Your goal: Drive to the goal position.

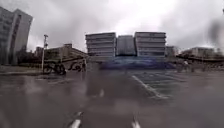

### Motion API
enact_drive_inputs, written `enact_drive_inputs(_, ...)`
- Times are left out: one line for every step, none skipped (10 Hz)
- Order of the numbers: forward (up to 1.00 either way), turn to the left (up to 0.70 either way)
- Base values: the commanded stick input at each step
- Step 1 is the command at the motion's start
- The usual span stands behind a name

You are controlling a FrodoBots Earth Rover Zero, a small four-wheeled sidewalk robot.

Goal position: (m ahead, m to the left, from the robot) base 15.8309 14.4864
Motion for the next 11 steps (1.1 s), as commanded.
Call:
enact_drive_inputs(1.00, 0.00)
enact_drive_inputs(1.00, -0.20)
enact_drive_inputs(1.00, -0.36)
enact_drive_inputs(1.00, -0.26)
enact_drive_inputs(1.00, 0.00)
enact_drive_inputs(1.00, 0.00)
enact_drive_inputs(1.00, 0.00)
enact_drive_inputs(1.00, 0.00)
enact_drive_inputs(1.00, 0.00)
enact_drive_inputs(1.00, 0.00)
enact_drive_inputs(1.00, -0.20)
